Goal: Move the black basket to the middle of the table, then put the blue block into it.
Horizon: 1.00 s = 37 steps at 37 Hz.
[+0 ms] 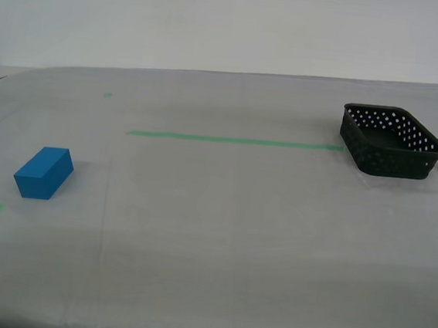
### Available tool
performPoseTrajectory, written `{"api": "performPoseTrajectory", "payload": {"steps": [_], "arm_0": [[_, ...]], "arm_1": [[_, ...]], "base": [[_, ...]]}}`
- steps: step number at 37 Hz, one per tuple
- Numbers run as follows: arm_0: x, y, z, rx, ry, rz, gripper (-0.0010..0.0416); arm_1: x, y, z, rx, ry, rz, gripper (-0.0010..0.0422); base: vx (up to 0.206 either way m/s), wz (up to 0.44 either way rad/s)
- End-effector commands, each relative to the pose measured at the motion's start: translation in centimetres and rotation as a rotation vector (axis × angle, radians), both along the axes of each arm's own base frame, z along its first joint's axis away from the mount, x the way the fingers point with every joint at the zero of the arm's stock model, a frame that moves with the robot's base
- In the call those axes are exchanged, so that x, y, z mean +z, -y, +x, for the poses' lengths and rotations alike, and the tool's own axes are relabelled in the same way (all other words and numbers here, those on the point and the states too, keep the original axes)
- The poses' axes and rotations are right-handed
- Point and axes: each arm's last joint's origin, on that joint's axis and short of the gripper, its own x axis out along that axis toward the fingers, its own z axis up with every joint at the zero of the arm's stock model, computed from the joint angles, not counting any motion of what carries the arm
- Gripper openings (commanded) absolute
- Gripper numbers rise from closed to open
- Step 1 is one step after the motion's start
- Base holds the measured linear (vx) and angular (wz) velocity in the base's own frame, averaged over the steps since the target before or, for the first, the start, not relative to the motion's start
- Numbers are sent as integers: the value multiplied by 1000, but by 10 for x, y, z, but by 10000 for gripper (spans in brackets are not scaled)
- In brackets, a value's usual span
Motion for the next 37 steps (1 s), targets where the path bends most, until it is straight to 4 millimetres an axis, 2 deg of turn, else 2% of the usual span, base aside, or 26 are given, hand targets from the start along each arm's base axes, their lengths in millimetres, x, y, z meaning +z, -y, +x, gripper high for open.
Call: {"api": "performPoseTrajectory", "payload": {"steps": [1,37], "arm_0": [[-2,1,0,-24,-24,1,0],[-2,1,0,-24,-24,2,0]], "arm_1": [[1,0,0,-2,7,2,0],[1,0,0,-2,6,2,0]], "base": [[0,0],[0,0]]}}
